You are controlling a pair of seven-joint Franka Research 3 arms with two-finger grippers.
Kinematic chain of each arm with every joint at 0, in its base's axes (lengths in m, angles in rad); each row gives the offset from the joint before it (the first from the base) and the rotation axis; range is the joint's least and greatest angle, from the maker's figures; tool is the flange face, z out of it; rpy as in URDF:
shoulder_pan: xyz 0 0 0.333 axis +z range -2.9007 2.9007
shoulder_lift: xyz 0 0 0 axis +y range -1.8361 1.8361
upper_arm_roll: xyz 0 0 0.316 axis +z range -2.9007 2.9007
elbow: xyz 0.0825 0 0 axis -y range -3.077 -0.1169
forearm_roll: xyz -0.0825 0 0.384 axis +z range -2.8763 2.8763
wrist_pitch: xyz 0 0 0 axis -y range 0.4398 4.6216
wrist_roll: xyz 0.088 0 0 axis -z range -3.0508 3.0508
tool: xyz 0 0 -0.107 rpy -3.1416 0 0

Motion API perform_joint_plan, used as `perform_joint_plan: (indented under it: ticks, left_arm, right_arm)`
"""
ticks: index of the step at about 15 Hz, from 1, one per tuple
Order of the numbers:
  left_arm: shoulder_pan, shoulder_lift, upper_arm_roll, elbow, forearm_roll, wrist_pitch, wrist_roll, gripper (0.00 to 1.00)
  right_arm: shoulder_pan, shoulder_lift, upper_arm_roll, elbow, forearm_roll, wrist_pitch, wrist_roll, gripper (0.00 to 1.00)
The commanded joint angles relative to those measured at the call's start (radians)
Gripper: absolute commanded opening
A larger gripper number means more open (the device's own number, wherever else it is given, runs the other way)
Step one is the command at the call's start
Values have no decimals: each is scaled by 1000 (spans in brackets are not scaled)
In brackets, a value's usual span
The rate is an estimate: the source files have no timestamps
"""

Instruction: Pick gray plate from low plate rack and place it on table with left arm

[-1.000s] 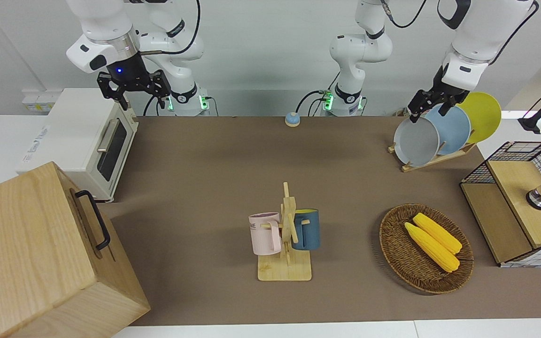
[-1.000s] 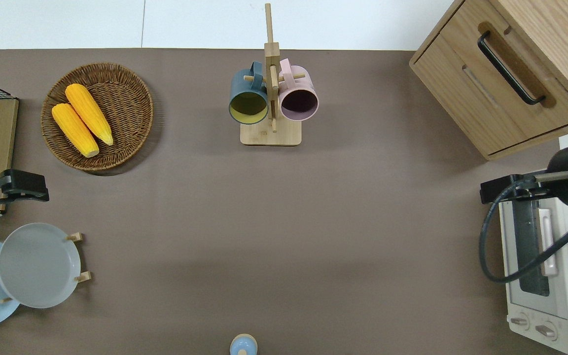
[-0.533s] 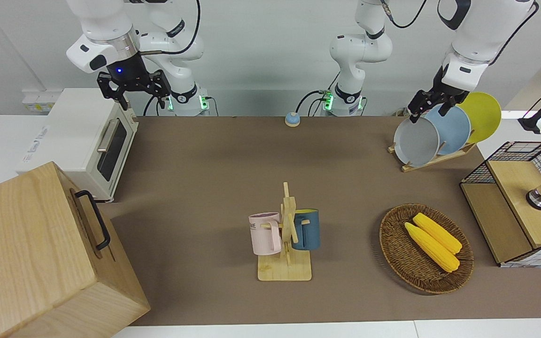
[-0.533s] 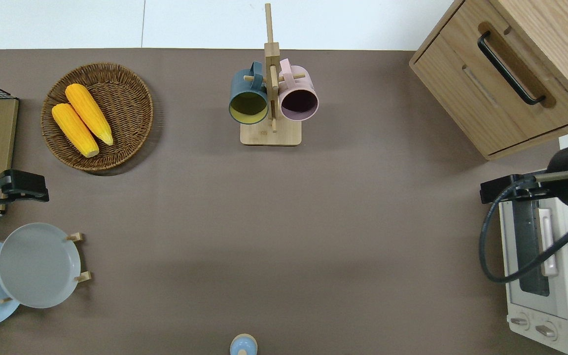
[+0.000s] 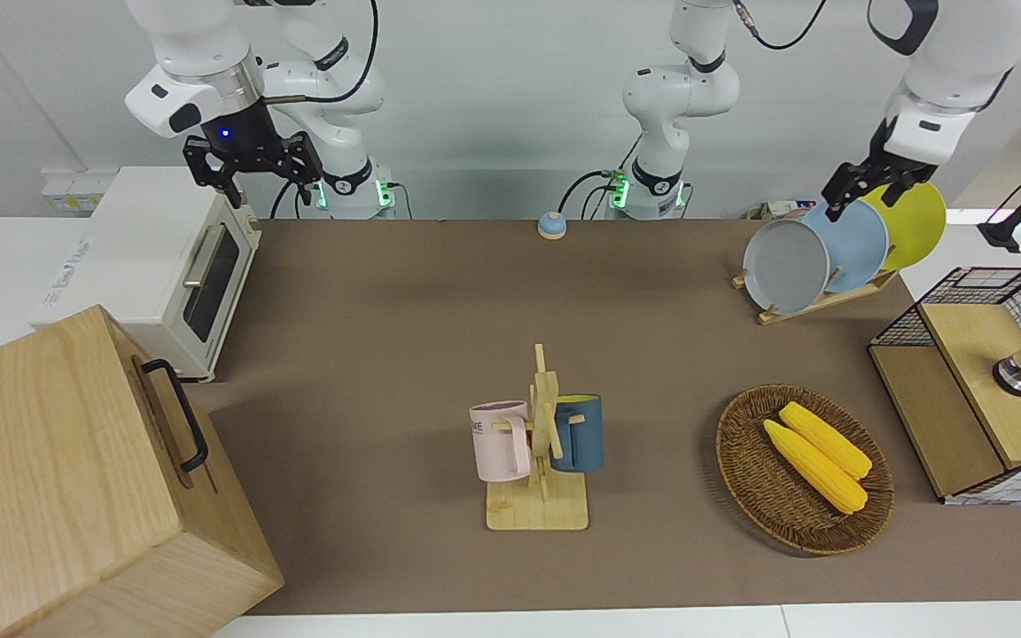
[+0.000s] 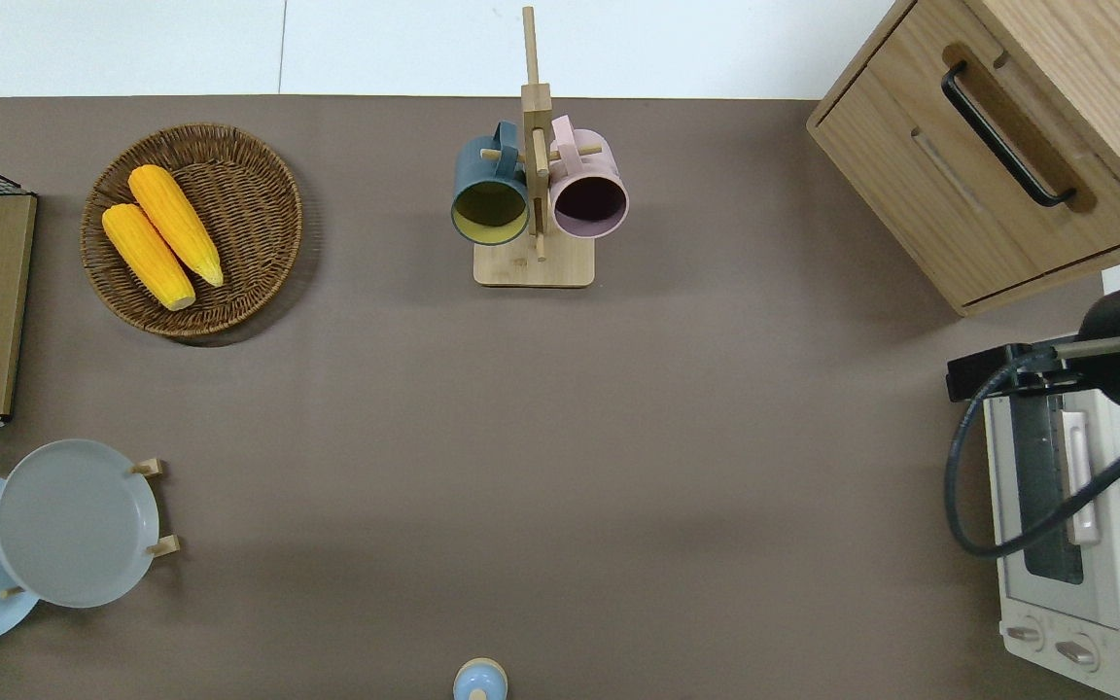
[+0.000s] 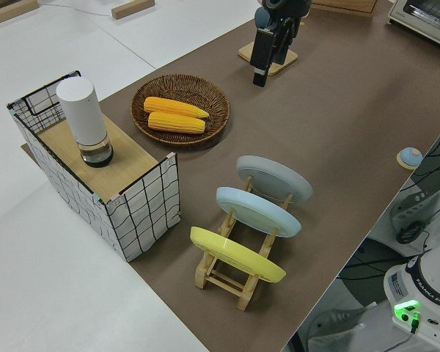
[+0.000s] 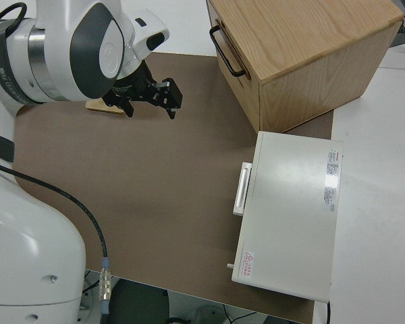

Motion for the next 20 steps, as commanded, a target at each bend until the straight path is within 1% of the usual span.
perform_joint_plan:
  ticks: [1,3,4,7,8,14,17,20]
  left_arm:
    - [0,-97,42,-129,20,2,43,995]
    - [2,-133,44,-218,33,22,41,995]
    - [2,-147,52,-261,39,36,38,995]
    - [-1,-193,76,-389,39,136,38,995]
    - [-1,-199,84,-421,39,165,38,995]
    - [-4,-201,139,-550,33,314,41,995]
    - [-4,-199,145,-608,25,381,40,995]
    - [-6,-195,145,-631,22,404,40,987]
  right_arm:
    - [-25,-5,19,5,22,-15,9,990]
    - [-25,-5,19,5,22,-15,9,990]
    - [-25,-5,19,5,22,-15,9,990]
    - [-25,-5,19,5,22,-15,9,987]
    - [-25,-5,19,5,22,-15,9,990]
    - [-25,-5,19,5,22,-15,9,990]
    - [-25,-5,19,5,22,-15,9,990]
    - [-25,-5,19,5,22,-15,9,990]
